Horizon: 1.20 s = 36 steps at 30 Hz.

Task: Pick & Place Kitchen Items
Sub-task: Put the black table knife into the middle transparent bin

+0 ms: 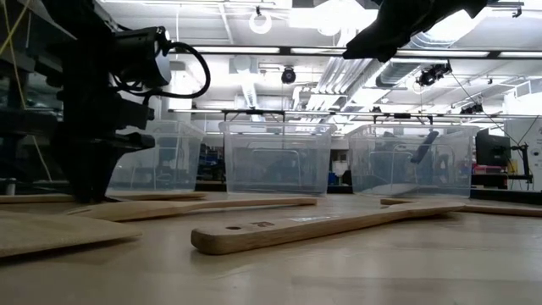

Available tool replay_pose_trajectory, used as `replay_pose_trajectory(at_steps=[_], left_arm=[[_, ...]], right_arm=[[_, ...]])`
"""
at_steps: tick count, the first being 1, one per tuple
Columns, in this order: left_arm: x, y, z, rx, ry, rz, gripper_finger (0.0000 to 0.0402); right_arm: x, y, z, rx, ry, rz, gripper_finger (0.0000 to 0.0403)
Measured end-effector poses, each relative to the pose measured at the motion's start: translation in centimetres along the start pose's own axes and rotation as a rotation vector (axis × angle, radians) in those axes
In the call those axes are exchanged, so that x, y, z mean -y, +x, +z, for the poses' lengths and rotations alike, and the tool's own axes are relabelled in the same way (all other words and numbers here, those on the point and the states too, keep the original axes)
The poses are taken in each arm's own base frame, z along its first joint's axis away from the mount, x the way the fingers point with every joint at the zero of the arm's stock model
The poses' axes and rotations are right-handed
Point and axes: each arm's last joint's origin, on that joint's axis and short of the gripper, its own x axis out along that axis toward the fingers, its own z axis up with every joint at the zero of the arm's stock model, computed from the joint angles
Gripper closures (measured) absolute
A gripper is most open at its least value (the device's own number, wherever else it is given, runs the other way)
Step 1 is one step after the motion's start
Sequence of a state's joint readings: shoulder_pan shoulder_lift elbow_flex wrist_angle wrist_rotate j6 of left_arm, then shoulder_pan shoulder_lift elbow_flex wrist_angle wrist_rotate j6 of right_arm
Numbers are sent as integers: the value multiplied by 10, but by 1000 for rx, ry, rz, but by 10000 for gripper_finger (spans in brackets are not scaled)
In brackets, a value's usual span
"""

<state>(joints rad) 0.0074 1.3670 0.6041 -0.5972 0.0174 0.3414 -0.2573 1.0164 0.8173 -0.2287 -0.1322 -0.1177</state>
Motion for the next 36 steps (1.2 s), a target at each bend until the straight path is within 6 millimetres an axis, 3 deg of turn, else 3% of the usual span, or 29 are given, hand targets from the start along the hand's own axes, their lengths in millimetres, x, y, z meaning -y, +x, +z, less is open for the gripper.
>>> replay_pose_trajectory(at_steps=[8, 21, 30, 36], left_arm=[[0, 0, 0, 0, 20, -9, 373], [-1, -6, 5, 13, -6, -13, 374], [-8, -25, 26, 95, -7, 15, 374], [-13, -49, 41, 139, -10, 30, 375]], right_arm=[[0, 0, 0, 0, 0, 0, 219], [0, 0, 0, 0, 0, 0, 219], [0, 0, 0, 0, 0, 0, 219], [0, 0, 0, 0, 0, 0, 219]])
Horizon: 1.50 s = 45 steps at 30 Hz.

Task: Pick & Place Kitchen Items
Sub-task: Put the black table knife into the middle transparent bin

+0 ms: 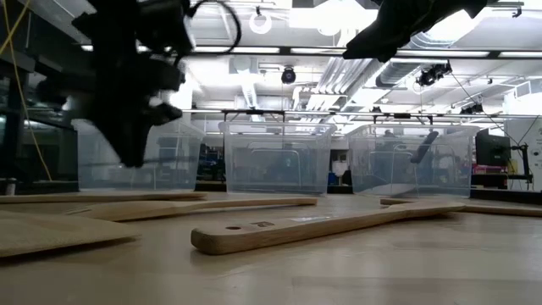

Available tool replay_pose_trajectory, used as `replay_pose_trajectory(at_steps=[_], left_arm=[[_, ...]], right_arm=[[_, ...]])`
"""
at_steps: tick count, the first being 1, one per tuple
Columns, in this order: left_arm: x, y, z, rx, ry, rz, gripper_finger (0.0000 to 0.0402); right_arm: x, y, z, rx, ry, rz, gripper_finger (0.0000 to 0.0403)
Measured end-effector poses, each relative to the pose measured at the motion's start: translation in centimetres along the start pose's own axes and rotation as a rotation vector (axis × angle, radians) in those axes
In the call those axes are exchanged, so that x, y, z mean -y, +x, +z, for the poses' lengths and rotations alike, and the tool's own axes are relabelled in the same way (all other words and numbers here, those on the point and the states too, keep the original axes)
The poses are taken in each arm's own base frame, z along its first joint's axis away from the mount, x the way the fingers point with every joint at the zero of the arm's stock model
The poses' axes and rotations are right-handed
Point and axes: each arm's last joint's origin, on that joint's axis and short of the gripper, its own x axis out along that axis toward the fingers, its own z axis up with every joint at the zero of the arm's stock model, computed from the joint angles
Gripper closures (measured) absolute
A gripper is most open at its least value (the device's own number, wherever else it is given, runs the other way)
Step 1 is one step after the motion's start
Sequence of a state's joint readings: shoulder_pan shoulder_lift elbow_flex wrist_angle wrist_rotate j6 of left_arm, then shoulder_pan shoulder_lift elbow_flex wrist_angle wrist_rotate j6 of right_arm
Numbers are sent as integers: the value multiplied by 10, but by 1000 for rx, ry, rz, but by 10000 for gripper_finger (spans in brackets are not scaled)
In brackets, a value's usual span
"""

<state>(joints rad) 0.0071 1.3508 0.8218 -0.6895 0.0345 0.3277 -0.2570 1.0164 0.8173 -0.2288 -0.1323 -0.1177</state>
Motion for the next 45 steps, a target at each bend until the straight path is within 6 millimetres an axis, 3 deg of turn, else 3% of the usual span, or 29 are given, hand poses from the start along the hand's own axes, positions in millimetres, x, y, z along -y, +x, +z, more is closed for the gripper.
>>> replay_pose_trajectory(at_steps=[9, 21, 36, 45], left_arm=[[-12, -39, 34, 122, 16, 101, 375], [-29, -82, 64, 212, 45, 423, 375], [-80, -102, 64, 342, -38, 637, 375], [-122, -94, 65, 369, -17, 780, 375]], right_arm=[[0, 0, 0, 0, 0, 0, 219], [0, 0, 0, 0, 0, 0, 219], [0, 0, 0, 0, 0, 0, 219], [0, 0, 0, 0, 0, 0, 219]])
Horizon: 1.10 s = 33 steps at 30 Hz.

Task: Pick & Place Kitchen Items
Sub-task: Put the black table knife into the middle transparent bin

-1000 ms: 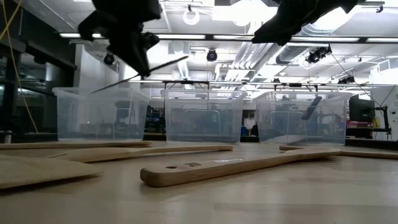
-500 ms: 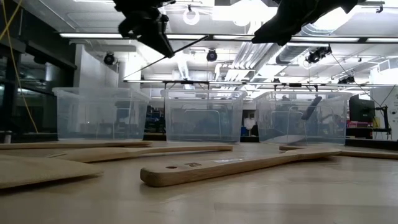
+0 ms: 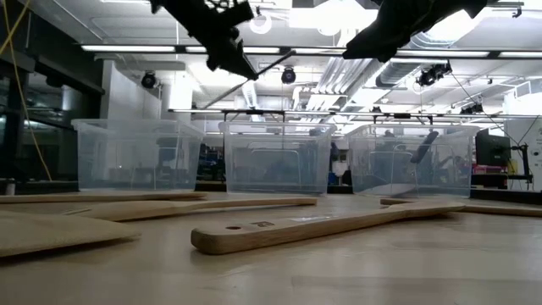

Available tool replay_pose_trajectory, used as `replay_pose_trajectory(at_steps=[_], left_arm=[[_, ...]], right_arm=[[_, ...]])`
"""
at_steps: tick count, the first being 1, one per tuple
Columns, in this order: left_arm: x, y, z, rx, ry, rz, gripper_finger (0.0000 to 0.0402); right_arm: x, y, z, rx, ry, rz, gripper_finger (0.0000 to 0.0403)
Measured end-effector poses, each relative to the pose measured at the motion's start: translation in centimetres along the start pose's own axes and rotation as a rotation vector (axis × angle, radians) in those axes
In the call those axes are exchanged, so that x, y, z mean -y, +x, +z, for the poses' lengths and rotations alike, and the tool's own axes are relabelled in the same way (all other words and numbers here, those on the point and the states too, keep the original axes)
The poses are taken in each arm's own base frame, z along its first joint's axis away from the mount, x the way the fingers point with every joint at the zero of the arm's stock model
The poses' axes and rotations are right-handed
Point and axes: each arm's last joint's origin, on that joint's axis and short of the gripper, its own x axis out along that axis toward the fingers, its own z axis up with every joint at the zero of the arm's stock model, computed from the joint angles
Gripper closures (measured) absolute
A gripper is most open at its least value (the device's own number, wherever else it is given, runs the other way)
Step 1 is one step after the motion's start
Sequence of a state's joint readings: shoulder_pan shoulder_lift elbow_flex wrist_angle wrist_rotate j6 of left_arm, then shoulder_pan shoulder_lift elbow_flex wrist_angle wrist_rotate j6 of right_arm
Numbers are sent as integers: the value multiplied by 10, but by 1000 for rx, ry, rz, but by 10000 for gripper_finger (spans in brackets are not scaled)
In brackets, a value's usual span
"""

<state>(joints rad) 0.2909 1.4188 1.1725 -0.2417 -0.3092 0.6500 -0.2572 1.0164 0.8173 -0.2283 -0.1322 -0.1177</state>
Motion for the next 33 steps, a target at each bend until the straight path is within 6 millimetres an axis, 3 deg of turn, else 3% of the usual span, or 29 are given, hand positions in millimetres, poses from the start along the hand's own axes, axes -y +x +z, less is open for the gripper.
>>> replay_pose_trajectory(at_steps=[11, 24, 33], left_arm=[[-16, 49, -2, 8, 308, -12, 375], [-44, 111, -14, -73, 336, -170, 375], [-46, 131, -20, -85, 300, -202, 375]], right_arm=[[0, 0, 0, 0, 0, -2, 219], [0, 0, 0, -1, 0, -2, 219], [0, 0, 0, 0, 0, 0, 219]])
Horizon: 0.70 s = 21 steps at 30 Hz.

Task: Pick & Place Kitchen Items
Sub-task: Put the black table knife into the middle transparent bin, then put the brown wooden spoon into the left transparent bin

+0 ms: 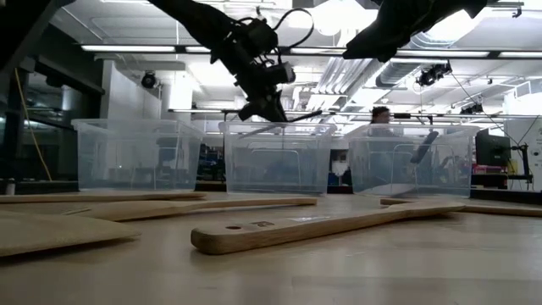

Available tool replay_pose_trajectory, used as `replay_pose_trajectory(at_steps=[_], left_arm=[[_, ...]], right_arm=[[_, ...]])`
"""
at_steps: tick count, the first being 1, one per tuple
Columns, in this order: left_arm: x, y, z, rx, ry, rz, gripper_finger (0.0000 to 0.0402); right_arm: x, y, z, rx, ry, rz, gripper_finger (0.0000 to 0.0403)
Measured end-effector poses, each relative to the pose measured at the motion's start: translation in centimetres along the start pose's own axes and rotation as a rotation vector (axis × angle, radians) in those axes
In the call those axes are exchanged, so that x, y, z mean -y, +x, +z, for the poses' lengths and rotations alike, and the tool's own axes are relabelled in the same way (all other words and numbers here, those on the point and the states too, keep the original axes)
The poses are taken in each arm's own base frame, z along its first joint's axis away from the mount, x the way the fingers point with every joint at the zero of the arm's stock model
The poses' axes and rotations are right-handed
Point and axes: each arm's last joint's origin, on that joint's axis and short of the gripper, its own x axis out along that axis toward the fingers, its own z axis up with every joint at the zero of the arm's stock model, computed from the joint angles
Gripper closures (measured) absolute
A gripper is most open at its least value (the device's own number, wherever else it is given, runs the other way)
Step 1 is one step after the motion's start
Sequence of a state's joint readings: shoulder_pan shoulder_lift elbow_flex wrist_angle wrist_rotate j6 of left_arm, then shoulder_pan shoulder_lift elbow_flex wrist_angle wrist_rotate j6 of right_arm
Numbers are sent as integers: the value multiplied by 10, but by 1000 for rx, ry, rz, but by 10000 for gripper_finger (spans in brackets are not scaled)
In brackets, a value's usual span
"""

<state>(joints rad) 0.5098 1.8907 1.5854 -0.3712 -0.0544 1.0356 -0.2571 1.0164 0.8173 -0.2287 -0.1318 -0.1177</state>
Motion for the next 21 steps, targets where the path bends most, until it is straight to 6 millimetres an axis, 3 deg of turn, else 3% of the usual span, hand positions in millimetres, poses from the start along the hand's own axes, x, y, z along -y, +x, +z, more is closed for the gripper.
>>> replay_pose_trajectory(at_steps=[9, 15, 21], left_arm=[[2, 3, -7, -8, -53, -52, 372], [3, 3, -8, -25, -55, -60, 333], [4, 3, -9, -32, -55, -69, 324]], right_arm=[[0, 0, 0, 0, 0, 0, 219], [0, 0, 0, 0, 0, -2, 219], [0, 0, 0, 0, 0, -2, 219]])
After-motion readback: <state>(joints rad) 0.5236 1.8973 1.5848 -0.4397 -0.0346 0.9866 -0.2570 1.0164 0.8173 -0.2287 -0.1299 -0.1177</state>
